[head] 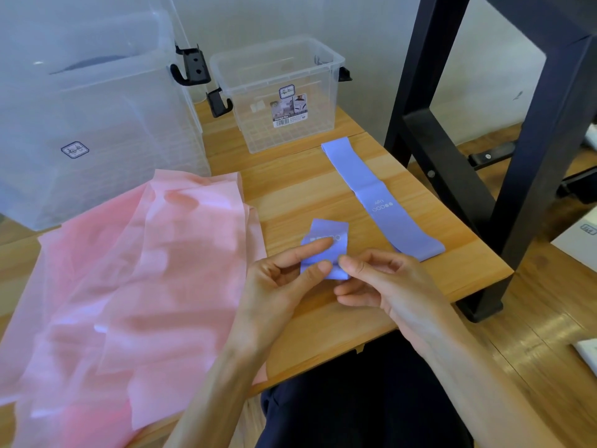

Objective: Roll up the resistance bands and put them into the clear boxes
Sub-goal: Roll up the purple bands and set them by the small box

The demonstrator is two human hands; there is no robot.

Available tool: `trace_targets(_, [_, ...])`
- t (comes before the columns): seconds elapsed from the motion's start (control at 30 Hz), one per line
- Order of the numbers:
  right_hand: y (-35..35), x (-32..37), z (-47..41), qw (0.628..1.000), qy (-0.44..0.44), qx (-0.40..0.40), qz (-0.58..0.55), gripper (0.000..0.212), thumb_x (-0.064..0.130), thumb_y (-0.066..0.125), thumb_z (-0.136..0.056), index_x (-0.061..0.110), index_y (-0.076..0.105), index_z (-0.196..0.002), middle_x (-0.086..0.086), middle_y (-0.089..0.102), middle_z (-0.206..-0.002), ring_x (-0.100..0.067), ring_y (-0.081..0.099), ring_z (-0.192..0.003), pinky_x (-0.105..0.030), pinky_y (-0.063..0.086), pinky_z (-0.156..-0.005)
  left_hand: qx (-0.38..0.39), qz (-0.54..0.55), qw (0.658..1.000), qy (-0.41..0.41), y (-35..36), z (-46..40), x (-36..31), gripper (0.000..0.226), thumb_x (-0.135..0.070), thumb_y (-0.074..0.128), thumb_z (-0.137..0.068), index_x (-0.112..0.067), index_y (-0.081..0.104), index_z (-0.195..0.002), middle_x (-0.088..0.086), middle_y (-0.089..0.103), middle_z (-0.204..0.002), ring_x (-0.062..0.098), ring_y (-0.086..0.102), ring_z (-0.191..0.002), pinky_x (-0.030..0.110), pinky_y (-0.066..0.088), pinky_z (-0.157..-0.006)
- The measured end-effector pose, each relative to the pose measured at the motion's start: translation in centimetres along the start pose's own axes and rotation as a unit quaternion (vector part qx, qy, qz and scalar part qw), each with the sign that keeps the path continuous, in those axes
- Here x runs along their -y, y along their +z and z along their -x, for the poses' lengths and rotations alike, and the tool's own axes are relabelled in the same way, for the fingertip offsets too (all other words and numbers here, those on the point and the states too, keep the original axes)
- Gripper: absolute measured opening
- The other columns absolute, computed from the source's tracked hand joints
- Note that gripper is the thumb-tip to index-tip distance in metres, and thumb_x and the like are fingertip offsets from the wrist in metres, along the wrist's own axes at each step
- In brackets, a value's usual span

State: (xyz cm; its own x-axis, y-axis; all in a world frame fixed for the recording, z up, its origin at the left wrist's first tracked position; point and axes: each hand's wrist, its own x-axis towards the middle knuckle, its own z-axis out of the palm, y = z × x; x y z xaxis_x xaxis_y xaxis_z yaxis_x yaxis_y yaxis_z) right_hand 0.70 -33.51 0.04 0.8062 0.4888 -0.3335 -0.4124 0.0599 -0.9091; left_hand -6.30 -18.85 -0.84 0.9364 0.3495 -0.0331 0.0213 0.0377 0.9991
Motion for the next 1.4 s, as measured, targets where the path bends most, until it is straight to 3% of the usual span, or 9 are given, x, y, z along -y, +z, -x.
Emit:
trace_targets(0.2, [0.3,-0.2,-0.1,0.989,0.048,0.041,-0.131,0.024,0.020,0.070,-0.074,0.001,0.074,-0.089,-0.010,0.071,-0.081,-0.015,0.071,-0.068,-0.023,0.059,-0.063,-0.005,0.059,0.998,-0.024,-0.3,-0.1,0.2,0.028,-0.023,0.073,-0.075,-0.026,0.079,-0.103,0.001,0.075,-0.108,0.018,0.068,-0.111,0.033,0.051,-0.099])
trace_targets(0.33, [0.7,-0.2,-0.3,0.983,0.071,0.045,-0.164,0.024,0.021,0.069,-0.072,0.002,0.073,-0.086,-0.007,0.069,-0.073,-0.011,0.068,-0.061,-0.022,0.057,-0.057,-0.007,0.087,0.996,-0.030,-0.3,0.0,0.0,0.029,-0.024,0.077,-0.072,-0.032,0.079,-0.101,0.002,0.075,-0.109,0.020,0.068,-0.110,0.041,0.047,-0.104])
trace_targets(0.67, [1.2,-1.0,-0.4,0.978,0.058,0.036,-0.199,0.022,0.023,0.067,-0.074,0.004,0.077,-0.081,-0.006,0.067,-0.073,-0.009,0.065,-0.061,-0.020,0.057,-0.060,-0.013,0.099,0.994,-0.038,0.0,0.1,-0.3,0.030,-0.023,0.073,-0.071,-0.030,0.079,-0.099,0.003,0.076,-0.107,0.019,0.070,-0.105,0.037,0.050,-0.100])
trace_targets(0.77, [0.9,-0.9,-0.3,0.979,0.051,0.048,-0.193,0.020,0.018,0.067,-0.076,0.002,0.074,-0.087,-0.005,0.069,-0.075,-0.010,0.066,-0.064,-0.022,0.058,-0.064,-0.030,0.098,0.994,-0.042,0.0,0.0,-0.3,0.028,-0.023,0.074,-0.069,-0.029,0.080,-0.095,0.003,0.077,-0.102,0.012,0.071,-0.094,0.028,0.053,-0.090])
trace_targets(0.87, [0.9,-0.6,-0.2,0.987,0.031,0.052,-0.147,0.010,0.016,0.069,-0.077,0.009,0.074,-0.077,-0.010,0.070,-0.083,-0.017,0.069,-0.071,-0.026,0.059,-0.067,-0.048,0.083,0.995,-0.037,0.1,0.1,-0.2,0.026,-0.024,0.074,-0.069,-0.030,0.080,-0.093,0.001,0.077,-0.098,0.010,0.070,-0.091,0.025,0.054,-0.087])
trace_targets(0.97, [0.9,-0.5,-0.1,0.996,-0.012,0.038,-0.078,0.021,0.021,0.073,-0.076,0.005,0.073,-0.089,-0.012,0.071,-0.089,-0.022,0.069,-0.080,-0.028,0.058,-0.074,-0.064,0.079,0.994,-0.035,0.3,0.2,-0.2,0.025,-0.026,0.074,-0.068,-0.027,0.080,-0.093,0.001,0.077,-0.098,0.012,0.071,-0.095,0.029,0.054,-0.091])
trace_targets(1.23, [0.6,0.1,0.5,0.999,-0.024,-0.002,0.030,0.035,0.029,0.073,-0.077,-0.005,0.070,-0.086,-0.012,0.070,-0.073,-0.020,0.068,-0.064,-0.029,0.059,-0.064,-0.013,0.042,0.999,-0.025,-0.3,0.3,-0.7,0.025,-0.024,0.072,-0.072,-0.019,0.078,-0.097,0.001,0.078,-0.094,0.008,0.071,-0.092,0.016,0.053,-0.081])
trace_targets(1.3, [0.6,0.1,0.7,0.999,-0.027,0.007,0.021,0.035,0.029,0.075,-0.074,-0.002,0.071,-0.090,-0.014,0.073,-0.081,-0.022,0.071,-0.072,-0.029,0.060,-0.069,-0.023,0.043,0.998,-0.027,-0.2,0.3,-0.7,0.022,-0.025,0.073,-0.072,-0.021,0.079,-0.093,0.000,0.078,-0.094,0.009,0.071,-0.093,0.019,0.054,-0.083])
trace_targets(1.4, [0.9,0.1,0.9,0.998,-0.052,0.023,0.004,0.026,0.010,0.076,-0.078,0.001,0.070,-0.101,-0.014,0.075,-0.094,-0.022,0.074,-0.090,-0.026,0.059,-0.076,-0.043,0.033,0.998,-0.026,-0.1,0.2,-0.5,0.021,-0.026,0.073,-0.073,-0.022,0.080,-0.093,-0.002,0.078,-0.095,0.009,0.071,-0.096,0.023,0.054,-0.087])
